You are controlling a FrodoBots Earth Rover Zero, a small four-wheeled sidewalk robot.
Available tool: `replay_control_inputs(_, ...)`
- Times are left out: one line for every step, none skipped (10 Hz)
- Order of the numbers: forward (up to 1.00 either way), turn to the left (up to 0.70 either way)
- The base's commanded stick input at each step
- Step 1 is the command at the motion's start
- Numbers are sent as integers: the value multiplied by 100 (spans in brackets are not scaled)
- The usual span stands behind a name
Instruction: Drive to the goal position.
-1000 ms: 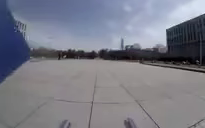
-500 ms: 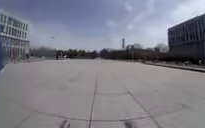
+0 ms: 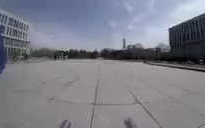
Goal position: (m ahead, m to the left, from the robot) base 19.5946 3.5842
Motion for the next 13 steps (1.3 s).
replay_control_inputs(85, 0)
replay_control_inputs(85, 0)
replay_control_inputs(85, 0)
replay_control_inputs(85, 0)
replay_control_inputs(85, 0)
replay_control_inputs(85, 0)
replay_control_inputs(85, 0)
replay_control_inputs(85, 0)
replay_control_inputs(85, 0)
replay_control_inputs(85, 0)
replay_control_inputs(85, 0)
replay_control_inputs(85, 0)
replay_control_inputs(85, 0)
